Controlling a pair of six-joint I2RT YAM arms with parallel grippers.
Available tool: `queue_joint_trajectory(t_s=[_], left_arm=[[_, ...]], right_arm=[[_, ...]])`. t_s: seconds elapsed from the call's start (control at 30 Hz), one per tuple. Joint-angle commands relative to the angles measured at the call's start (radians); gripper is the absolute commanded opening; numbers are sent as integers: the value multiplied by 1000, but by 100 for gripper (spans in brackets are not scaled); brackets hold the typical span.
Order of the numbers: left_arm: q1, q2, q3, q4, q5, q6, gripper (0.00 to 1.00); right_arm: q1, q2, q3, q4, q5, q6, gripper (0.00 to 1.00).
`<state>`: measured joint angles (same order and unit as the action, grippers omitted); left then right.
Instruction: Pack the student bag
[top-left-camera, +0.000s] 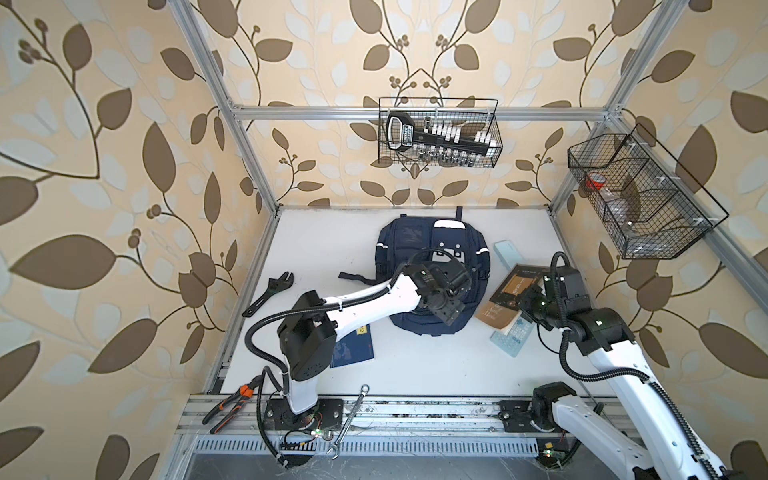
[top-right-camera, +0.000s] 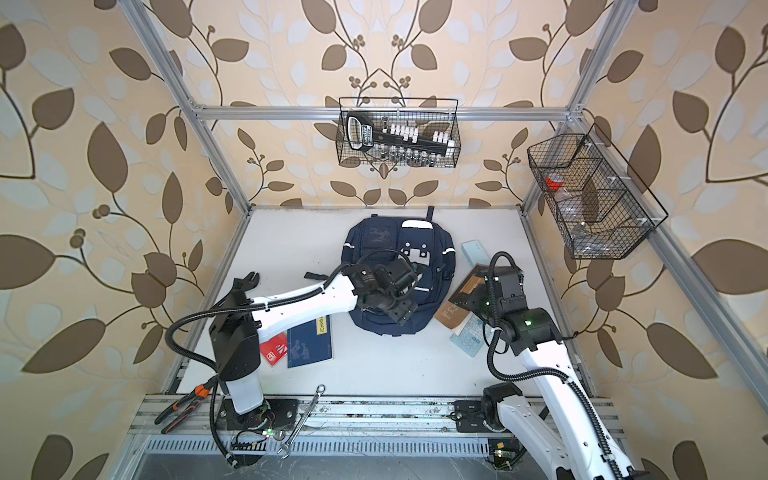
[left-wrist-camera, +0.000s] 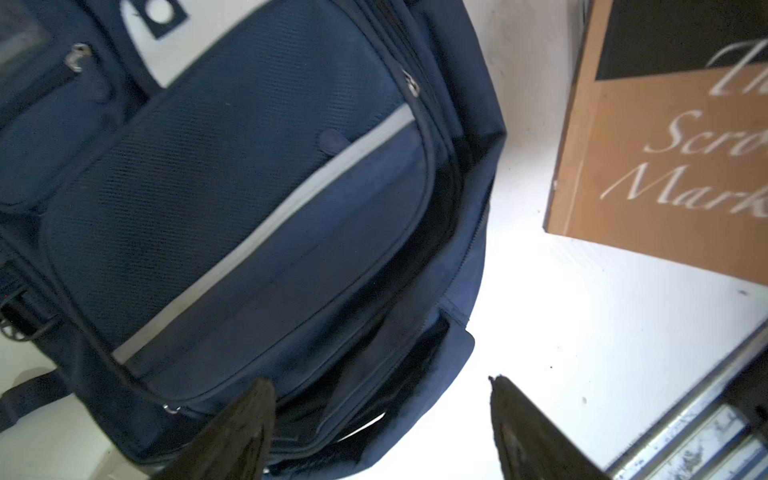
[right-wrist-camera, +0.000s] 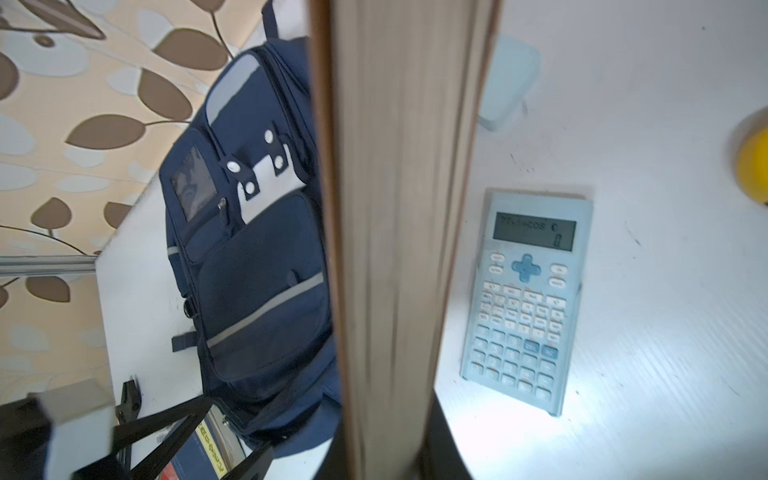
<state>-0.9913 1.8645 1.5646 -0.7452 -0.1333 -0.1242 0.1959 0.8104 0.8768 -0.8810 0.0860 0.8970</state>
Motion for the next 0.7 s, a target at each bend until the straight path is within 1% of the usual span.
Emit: queue_joint_trajectory(t_s=[0.0, 0.1, 0.2, 0.23, 0.3, 0.33, 0.43, 0.53, 0.67], left_arm=[[28, 28, 75, -52, -81, 78, 81], [28, 56, 76, -39, -63, 83, 79], [28, 95, 78, -28, -60, 74, 74], [28, 110, 83, -26, -60, 71, 71], [28, 129, 97, -25, -33, 64, 59], [28, 134, 106, -27, -10, 61, 56], [28, 127, 122, -48, 34, 39, 55], [28, 79, 90, -40, 66, 24, 55], [28, 43, 41, -34, 126, 36, 64]], right_arm=[[-3, -34, 9, -43, -53, -28, 0], [-3, -49, 3, -56, -91, -33, 0], [-3, -71, -14, -51, -147, -34, 0], [-3, -81, -23, -46, -162, -32, 0], [-3, -99, -34, -45, -172, -26, 0], [-3, -105, -35, -48, -177, -26, 0], [-3, -104, -29, -61, -172, -34, 0], [-3, -99, -1, -86, -138, -44, 0], [-3, -87, 22, -108, -122, -60, 0]])
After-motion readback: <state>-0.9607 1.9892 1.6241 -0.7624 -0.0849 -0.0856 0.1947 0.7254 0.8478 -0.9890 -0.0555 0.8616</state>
